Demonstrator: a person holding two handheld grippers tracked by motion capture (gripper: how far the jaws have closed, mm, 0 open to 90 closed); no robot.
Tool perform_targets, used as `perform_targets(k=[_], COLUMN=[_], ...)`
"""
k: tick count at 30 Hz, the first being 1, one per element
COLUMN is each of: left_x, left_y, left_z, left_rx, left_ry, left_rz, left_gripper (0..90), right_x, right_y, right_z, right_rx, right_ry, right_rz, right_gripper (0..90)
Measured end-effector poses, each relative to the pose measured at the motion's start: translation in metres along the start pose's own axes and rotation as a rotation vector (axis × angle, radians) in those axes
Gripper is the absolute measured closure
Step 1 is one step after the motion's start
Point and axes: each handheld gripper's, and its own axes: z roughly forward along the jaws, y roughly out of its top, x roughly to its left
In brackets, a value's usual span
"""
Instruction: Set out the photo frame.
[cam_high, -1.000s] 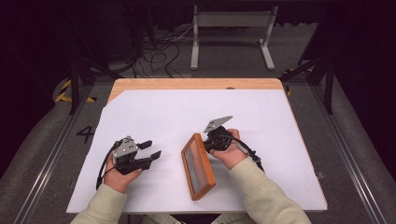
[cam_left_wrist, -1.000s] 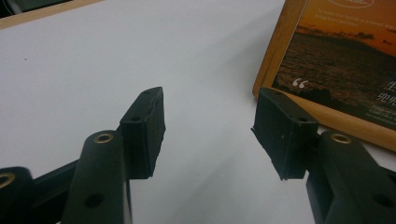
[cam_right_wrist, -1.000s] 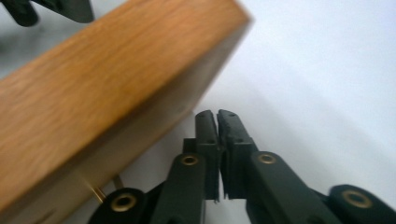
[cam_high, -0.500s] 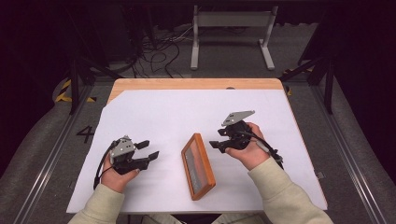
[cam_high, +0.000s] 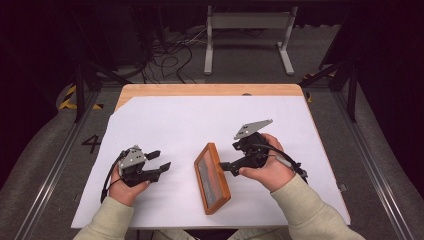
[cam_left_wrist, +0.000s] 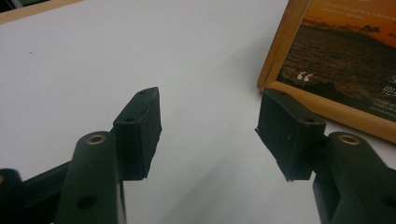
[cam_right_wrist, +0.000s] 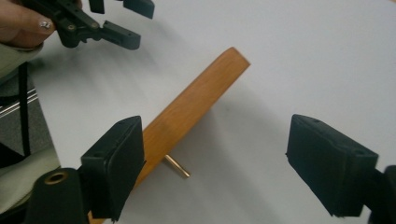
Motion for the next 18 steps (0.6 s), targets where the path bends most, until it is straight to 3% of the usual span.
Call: perform_targets(k=[6,18], left_x=[0.000,0.000], left_y=[0.000,0.000], left_z=[0.000,0.000], left_rx=[0.000,-0.003], left_ry=[-0.001,-0.002], left_rz=[0.000,0.005], left_gripper=[40.1,40.3], right_x=[0.013,0.018], right_y=[0.003,-0.002], right_z=[0.012,0.043], right_rx=[0.041,0.125], right_ry=[0.035,0.073], right_rz=[0.003,0.016], right_gripper=[16.1,11.8])
